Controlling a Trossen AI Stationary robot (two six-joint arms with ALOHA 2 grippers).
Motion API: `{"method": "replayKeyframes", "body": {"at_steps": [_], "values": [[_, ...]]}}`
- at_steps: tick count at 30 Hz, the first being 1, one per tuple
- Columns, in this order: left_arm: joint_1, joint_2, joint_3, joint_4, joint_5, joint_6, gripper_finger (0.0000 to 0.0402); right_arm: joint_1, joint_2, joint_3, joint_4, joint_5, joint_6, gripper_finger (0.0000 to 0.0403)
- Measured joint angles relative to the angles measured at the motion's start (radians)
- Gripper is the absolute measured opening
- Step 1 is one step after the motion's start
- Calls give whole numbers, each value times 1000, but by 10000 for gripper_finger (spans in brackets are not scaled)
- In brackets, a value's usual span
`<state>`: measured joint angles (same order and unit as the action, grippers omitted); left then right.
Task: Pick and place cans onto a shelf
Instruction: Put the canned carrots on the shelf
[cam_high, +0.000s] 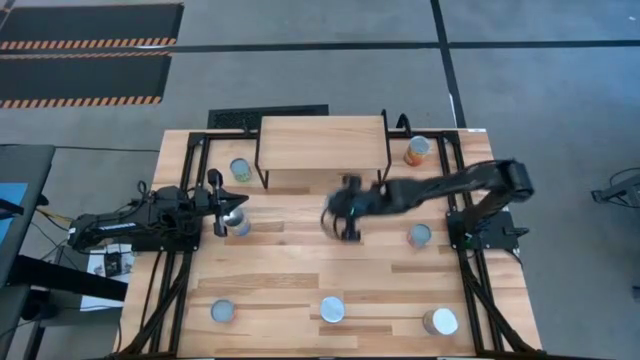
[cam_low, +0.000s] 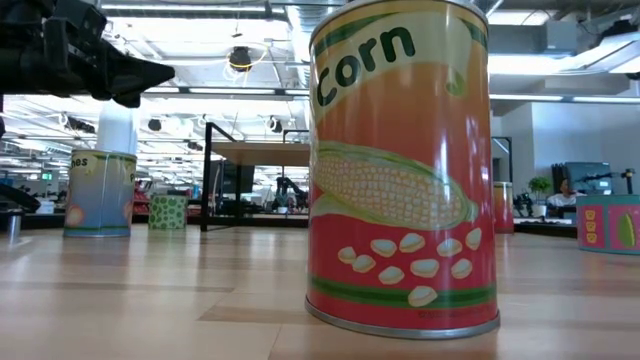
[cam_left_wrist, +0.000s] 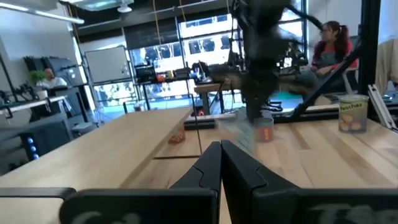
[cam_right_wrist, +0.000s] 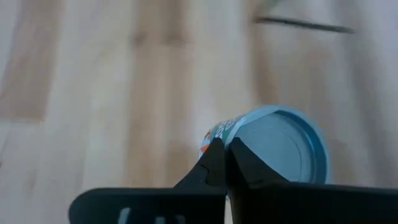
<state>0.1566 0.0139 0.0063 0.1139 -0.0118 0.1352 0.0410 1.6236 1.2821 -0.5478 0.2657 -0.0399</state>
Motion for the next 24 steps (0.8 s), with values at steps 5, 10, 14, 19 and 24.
{"method": "replayKeyframes", "body": {"at_steps": [5, 10, 14, 19, 24], "values": [[0, 0, 0, -18, 0, -12, 0, -156, -58, 97, -115, 41, -28, 12], [0, 0, 0, -18, 5, -23, 0, -346, -44, 214, -174, 39, -158, 8], [0, 0, 0, -17, 5, -24, 0, -492, 14, 276, -193, -43, -249, 11], [0, 0, 0, -18, 4, -40, 0, -609, 72, 328, -208, -101, -306, 11], [0, 0, 0, -18, 4, -49, 0, -666, 101, 337, -216, -138, -336, 12]]}}
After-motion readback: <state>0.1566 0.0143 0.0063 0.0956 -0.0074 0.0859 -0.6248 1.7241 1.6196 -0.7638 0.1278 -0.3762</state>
